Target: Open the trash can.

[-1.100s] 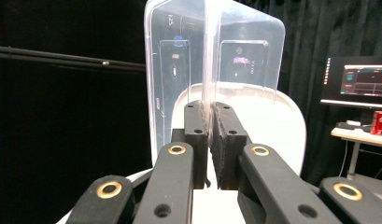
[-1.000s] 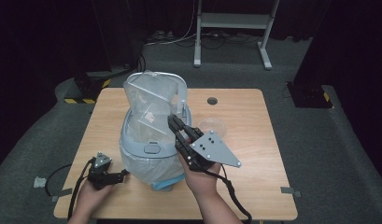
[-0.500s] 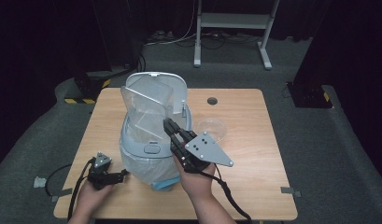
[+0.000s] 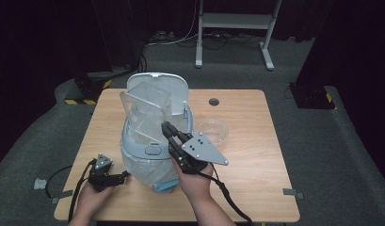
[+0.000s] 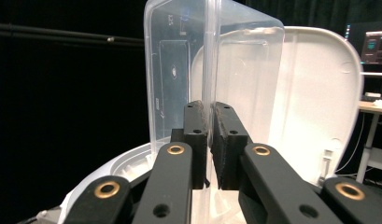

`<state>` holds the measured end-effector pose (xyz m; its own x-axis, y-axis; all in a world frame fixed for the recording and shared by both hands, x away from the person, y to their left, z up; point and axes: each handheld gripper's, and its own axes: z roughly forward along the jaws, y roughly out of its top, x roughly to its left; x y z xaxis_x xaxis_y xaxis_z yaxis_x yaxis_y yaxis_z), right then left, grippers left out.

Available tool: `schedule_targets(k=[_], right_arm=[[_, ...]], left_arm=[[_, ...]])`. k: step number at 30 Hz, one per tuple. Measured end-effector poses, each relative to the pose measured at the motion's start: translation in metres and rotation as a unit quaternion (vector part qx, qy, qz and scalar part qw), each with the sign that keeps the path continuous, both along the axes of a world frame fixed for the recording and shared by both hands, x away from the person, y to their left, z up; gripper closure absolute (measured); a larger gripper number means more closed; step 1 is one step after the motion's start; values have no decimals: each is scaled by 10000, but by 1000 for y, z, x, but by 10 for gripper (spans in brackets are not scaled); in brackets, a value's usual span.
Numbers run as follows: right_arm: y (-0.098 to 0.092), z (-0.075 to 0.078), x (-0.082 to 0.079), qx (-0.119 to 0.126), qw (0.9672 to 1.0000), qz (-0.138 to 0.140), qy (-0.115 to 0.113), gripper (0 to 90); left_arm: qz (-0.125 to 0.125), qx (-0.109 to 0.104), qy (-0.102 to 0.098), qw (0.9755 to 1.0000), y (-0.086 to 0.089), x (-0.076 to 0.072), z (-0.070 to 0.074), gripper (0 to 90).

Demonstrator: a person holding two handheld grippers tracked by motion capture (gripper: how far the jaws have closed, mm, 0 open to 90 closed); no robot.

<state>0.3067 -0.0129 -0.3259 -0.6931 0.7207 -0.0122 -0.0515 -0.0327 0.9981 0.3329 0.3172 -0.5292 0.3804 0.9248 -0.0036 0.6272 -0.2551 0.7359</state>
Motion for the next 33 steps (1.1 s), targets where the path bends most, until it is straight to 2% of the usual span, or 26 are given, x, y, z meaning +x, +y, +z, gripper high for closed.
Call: schedule_targets(k=[2, 4, 9, 10, 16, 25, 27, 28, 30, 31, 32, 33], right_arm=[[1, 0, -1, 31, 10000, 27, -27, 750], [-3, 1, 1, 148, 9999, 32, 82, 682], [-13, 2, 0, 160, 9997, -138, 109, 676], [-20, 3, -1, 144, 9996, -205, 92, 679], [-32, 4, -3, -15, 9993, -365, 34, 679], [-65, -13, 3, -287, 9959, -849, 131, 664], [-73, -19, 5, -374, 9944, -972, 200, 657], [-80, -28, 8, -454, 9925, -1093, 299, 653], [-82, -30, 9, -478, 9918, -1136, 338, 651], [-85, -35, 11, -511, 9908, -1194, 378, 649], [-89, -45, 15, -607, 9884, -1302, 483, 642], [-89, -45, 15, -607, 9884, -1302, 483, 642]], left_arm=[[-2, -9, -3, 10000, 0, 0, 0, 142], [-1, -5, -2, 10000, 0, 0, 0, 142], [-8, -5, 3, 10000, 0, 0, 0, 142], [-3, -6, -4, 10000, 0, 0, 0, 142], [-4, -5, -2, 10000, 0, 0, 0, 142], [-1, -7, -3, 10000, 0, 0, 0, 142], [-8, -5, 3, 10000, 0, 0, 0, 142], [1, 1, -5, 10000, 0, 0, 0, 142], [-1, -10, 3, 10000, 0, 0, 0, 142], [2, -9, -1, 10000, 0, 0, 0, 142], [2, -12, 0, 10000, 0, 0, 0, 142], [2, -12, 0, 10000, 0, 0, 0, 142]])
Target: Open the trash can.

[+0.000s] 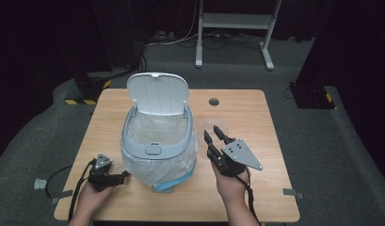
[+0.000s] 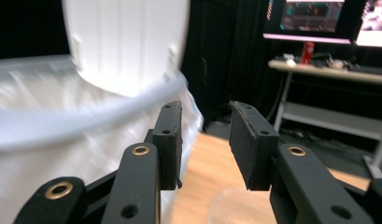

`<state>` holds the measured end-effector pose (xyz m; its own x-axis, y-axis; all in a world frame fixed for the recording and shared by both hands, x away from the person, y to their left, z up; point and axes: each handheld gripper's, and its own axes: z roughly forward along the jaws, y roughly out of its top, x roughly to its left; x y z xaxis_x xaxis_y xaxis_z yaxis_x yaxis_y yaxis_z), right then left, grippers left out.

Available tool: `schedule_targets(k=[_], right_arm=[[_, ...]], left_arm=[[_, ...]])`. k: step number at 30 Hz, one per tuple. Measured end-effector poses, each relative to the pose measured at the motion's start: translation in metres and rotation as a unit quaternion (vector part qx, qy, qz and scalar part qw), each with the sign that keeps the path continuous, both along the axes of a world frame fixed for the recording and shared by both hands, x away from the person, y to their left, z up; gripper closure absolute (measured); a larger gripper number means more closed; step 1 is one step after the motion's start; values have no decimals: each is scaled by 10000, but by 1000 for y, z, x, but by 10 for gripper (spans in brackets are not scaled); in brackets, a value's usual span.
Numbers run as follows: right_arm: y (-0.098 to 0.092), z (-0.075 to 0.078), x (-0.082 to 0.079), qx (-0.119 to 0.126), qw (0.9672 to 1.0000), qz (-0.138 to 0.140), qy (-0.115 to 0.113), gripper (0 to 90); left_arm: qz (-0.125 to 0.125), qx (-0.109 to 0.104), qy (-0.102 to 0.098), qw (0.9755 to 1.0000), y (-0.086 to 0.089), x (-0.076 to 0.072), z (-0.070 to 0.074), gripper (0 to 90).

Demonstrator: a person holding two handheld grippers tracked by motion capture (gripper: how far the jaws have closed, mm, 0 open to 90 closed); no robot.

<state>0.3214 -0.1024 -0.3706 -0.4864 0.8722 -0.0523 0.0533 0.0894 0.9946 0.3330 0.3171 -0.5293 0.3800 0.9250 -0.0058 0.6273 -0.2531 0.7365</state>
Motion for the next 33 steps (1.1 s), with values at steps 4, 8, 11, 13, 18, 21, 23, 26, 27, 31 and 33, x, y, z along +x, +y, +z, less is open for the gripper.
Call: schedule_targets(k=[4, 8, 11, 13, 18, 21, 23, 26, 27, 31, 33], right_arm=[[-7, -18, 8, -93, 9996, -161, 204, 637], [-14, -43, 24, -211, 9976, -372, 552, 635], [-17, -51, 30, -266, 9966, -427, 656, 631], [-18, -61, 39, -348, 9949, -523, 789, 630], [-19, -74, 53, -428, 9919, -683, 979, 631], [-18, -82, 64, -495, 9896, -771, 1109, 642], [-18, -90, 74, -588, 9863, -848, 1288, 650], [-19, -95, 78, -688, 9841, -884, 1377, 655], [-19, -95, 78, -688, 9841, -884, 1377, 655], [-19, -100, 82, -700, 9832, -901, 1422, 660], [-18, -103, 86, -673, 9824, -894, 1495, 660]], left_arm=[[-3, 2, 3, 10000, 0, 0, 0, 142], [-4, 7, 3, 10000, 0, 0, 0, 142], [-8, 5, 4, 10000, 0, 0, 0, 141], [-9, 4, 5, 10000, 0, 0, 0, 141], [-8, 3, 4, 10000, 0, 0, 0, 141], [-7, 2, 2, 10000, 0, 0, 0, 141], [-2, 5, -4, 10000, 0, 0, 0, 142], [0, 0, -4, 10000, 0, -1, 0, 144], [0, 1, -6, 10000, 0, -1, 0, 144], [1, 0, -5, 10000, 0, -1, 0, 145], [3, -1, -6, 10000, 0, -1, 0, 145]])
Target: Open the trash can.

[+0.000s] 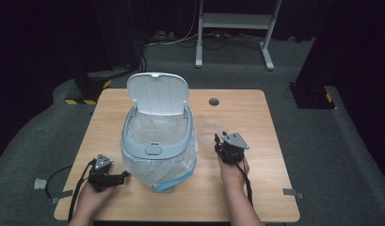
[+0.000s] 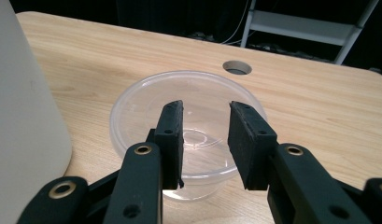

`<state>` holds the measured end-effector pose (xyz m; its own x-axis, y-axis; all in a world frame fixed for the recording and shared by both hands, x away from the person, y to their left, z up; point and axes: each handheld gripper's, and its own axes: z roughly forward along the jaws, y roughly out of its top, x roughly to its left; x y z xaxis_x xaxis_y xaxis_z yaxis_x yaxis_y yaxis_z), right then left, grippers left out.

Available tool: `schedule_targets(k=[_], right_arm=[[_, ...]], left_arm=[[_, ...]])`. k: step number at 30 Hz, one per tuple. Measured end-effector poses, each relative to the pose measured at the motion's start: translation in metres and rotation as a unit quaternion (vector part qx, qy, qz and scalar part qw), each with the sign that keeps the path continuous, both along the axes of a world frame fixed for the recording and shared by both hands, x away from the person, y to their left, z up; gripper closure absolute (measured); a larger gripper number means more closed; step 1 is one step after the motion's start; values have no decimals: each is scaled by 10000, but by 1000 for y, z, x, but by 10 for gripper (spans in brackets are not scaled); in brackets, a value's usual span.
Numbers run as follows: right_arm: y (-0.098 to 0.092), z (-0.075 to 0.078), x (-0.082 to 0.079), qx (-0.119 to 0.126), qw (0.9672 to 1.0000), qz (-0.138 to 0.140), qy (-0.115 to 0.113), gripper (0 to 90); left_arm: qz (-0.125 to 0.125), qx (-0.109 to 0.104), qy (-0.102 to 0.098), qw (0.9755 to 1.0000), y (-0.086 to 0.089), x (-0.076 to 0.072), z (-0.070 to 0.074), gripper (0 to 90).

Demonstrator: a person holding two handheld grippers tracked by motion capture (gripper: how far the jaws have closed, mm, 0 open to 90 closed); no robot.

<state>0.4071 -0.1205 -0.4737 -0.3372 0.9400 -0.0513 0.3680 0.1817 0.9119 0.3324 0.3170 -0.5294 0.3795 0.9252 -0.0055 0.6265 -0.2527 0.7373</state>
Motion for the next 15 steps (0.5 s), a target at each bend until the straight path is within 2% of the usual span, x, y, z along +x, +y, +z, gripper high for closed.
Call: schedule_targets(k=[11, 15], right_arm=[[13, -6, 7, -40, 9998, 117, 156, 665], [15, -9, 9, -126, 9996, 155, 198, 665]], left_arm=[[7, 12, 0, 10000, 0, 0, 0, 147], [5, 13, 1, 10000, 0, 0, 0, 147]])
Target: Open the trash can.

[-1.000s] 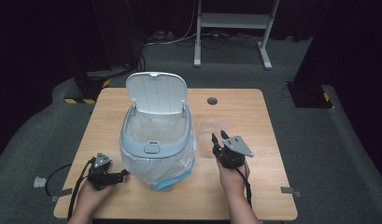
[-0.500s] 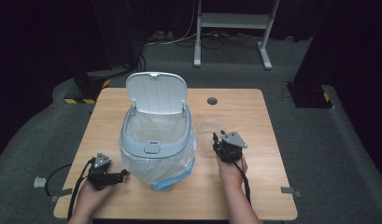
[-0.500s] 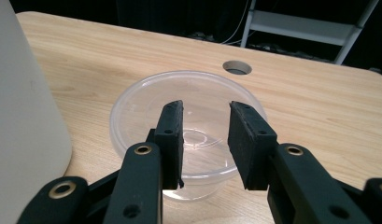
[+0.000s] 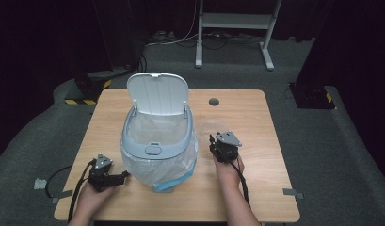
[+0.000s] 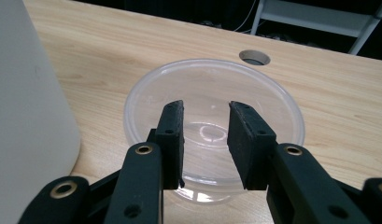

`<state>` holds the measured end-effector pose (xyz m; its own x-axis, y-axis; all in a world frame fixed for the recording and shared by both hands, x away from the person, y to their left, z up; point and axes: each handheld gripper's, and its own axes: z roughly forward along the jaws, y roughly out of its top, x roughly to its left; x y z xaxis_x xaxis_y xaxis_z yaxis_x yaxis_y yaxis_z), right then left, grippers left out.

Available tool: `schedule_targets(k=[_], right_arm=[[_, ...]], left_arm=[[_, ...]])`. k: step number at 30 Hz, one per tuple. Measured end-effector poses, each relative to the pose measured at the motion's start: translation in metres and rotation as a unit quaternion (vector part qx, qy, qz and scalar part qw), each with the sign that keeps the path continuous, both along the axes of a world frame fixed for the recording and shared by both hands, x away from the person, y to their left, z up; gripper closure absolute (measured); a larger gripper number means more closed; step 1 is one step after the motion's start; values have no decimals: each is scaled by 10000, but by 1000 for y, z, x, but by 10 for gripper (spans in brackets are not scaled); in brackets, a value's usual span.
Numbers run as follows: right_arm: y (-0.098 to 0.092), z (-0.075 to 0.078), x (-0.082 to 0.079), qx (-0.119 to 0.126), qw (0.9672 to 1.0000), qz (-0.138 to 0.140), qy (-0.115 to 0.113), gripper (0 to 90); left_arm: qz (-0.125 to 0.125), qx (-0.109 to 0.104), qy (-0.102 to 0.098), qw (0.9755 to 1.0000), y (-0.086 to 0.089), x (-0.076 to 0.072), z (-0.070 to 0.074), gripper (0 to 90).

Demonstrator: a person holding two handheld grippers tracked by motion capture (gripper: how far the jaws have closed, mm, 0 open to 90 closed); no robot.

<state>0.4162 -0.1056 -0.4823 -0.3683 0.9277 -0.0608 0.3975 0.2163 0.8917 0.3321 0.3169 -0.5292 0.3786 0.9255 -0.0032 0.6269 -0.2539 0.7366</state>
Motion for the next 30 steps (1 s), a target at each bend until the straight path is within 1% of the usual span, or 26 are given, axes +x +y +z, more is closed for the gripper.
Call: schedule_targets(k=[7, 10, 14, 15, 16, 20, 30], right_arm=[[-3, -4, -2, -67, 10000, -30, 43, 664], [-5, -6, -4, -11, 10000, -35, 35, 663], [-7, -6, -7, -30, 10000, -34, 28, 659], [-8, -5, -8, -17, 10000, -39, 54, 655], [-10, -6, -10, -24, 10000, -18, 26, 654], [-13, -7, -16, 5, 10000, 2, 29, 649], [-15, -12, -30, -61, 10000, 62, 4, 645]], left_arm=[[0, 1, -1, 10000, 0, 0, 0, 147], [-1, 0, 1, 10000, 0, 0, 0, 146], [-1, -3, -3, 10000, 0, 0, 0, 147], [-1, 2, 0, 10000, 0, 0, 0, 146], [1, 2, 0, 10000, 0, 0, 0, 147], [-4, 5, -4, 10000, 0, 0, 0, 147], [0, 10, -8, 10000, 0, 0, 0, 147]])
